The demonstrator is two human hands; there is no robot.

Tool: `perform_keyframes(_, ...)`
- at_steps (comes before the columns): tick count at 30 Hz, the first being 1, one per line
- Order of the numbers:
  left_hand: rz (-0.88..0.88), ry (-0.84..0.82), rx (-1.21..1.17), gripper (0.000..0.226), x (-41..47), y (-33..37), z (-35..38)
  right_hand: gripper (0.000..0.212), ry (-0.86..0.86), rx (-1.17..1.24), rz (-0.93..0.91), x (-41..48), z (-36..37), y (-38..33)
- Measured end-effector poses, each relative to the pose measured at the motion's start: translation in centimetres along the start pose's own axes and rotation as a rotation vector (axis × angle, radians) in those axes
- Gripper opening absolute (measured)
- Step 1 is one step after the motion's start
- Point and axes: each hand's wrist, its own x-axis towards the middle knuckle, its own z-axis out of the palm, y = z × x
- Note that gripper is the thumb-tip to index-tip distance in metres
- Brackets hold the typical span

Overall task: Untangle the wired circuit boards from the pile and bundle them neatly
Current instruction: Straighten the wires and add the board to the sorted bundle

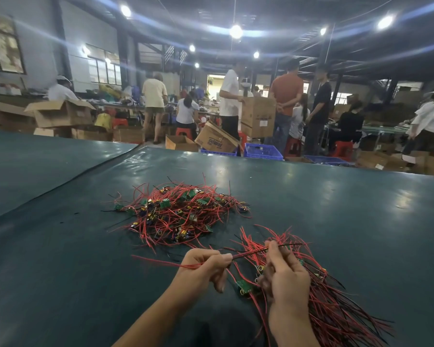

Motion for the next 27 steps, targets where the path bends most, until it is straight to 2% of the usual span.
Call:
perform_keyframes(6,-0.006,0.010,-0.053,0.038,-0.1,0.3,-0.1,0.020,0.070,0.108,-0.047,0.2,-0.4,-1.0)
perform_keyframes(9,-0.062,0.041,-0.124,0.040,-0.2,0.0,0.4,0.024,0.061,0.031,-0.055,0.1,-0.4,-0.3)
perform_keyframes(11,-0.090,0.034,-0.126,0.040,-0.3,-0.2,0.7,0.029,0.000,-0.154,-0.105,-0.5,-0.2,0.5)
perform_keyframes(13,-0.107,0.008,-0.112,0.039,-0.3,-0.3,0.9,0.036,-0.149,-0.279,-0.171,-1.2,0.3,1.7)
perform_keyframes(15,-0.112,-0.019,-0.086,0.037,-0.4,-0.4,1.0,0.023,-0.271,-0.328,-0.172,-1.9,0.9,2.4)
perform_keyframes(16,-0.115,-0.026,-0.068,0.036,-0.5,-0.4,1.1,0.024,-0.279,-0.343,-0.164,-1.9,1.0,2.5)
perform_keyframes(21,-0.109,-0.042,-0.032,0.039,-0.2,-0.1,0.7,0.025,-0.129,-0.219,-0.049,-1.1,0.3,1.1)
perform_keyframes(27,-0.073,-0.062,-0.037,0.039,-0.3,0.1,0.2,0.026,0.074,-0.051,-0.056,0.1,-0.9,-0.6)
